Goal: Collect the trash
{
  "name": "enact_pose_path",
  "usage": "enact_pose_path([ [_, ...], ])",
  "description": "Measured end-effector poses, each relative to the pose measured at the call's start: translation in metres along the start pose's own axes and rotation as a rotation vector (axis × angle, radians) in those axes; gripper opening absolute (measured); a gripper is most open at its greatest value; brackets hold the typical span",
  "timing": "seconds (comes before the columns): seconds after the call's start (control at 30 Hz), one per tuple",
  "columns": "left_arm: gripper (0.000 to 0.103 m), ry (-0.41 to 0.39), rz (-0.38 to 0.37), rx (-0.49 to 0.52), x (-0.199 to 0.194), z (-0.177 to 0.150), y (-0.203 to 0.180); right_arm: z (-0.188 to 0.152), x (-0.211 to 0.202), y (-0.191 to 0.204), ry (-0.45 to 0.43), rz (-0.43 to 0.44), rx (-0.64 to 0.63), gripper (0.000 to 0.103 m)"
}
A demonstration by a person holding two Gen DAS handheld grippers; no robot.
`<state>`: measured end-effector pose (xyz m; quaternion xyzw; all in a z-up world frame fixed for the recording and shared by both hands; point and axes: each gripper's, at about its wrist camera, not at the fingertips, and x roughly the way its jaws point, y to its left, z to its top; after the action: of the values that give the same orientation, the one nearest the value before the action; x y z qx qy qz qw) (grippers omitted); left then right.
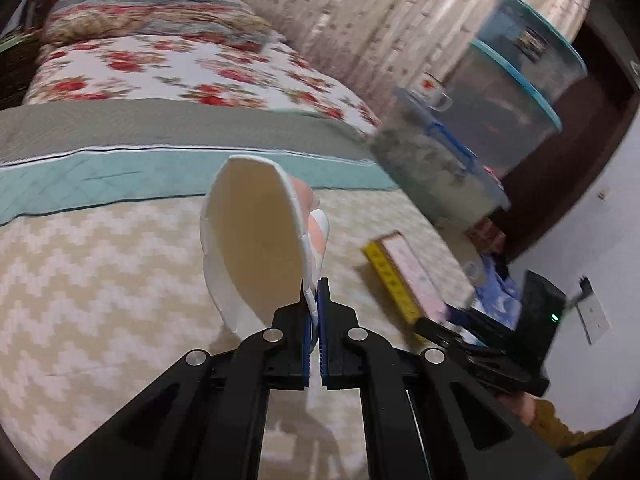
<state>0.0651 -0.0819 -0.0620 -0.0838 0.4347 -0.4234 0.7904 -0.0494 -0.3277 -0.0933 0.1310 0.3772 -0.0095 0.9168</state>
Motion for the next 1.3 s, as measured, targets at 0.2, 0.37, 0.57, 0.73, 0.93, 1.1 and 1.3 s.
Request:
enact_pose_path([
  [0.2,0.003,0.098,-0.084,0.084,0.051,0.013,-0.064,-0.005,-0.025,-0.058,-0.059,0.000,0.153,0.062],
  [0.37,0.003,0.199,-0.149,0.181,0.121,0.032,-0.137,-0.009,-0.064,-0.123,-0.159,-0.076,0.267,0.062],
  [0.57,0.003,0.313,-0.219,0.335,0.217,0.048,-0.235,-0.024,-0.103,-0.219,-0.222,-0.194,0.450,0.062],
  [0.73,0.003,0.396,-0.240,0.433,0.299,0.057,-0.309,-0.026,-0.115,-0.299,-0.243,-0.255,0.600,0.062],
  [0.93,0.070,0.436,-0.141,0.506,0.374,0.055,-0.357,-0.018,-0.108,-0.348,-0.244,-0.319,0.661,0.083],
  [1.1,0.068,0.376,-0.115,0.489,0.365,0.061,-0.346,-0.029,-0.124,-0.335,-0.336,-0.369,0.659,0.084],
  [1.3,0.071,0.241,-0.069,0.488,0.296,0.059,-0.313,-0.050,-0.138,-0.278,-0.392,-0.368,0.615,0.084],
])
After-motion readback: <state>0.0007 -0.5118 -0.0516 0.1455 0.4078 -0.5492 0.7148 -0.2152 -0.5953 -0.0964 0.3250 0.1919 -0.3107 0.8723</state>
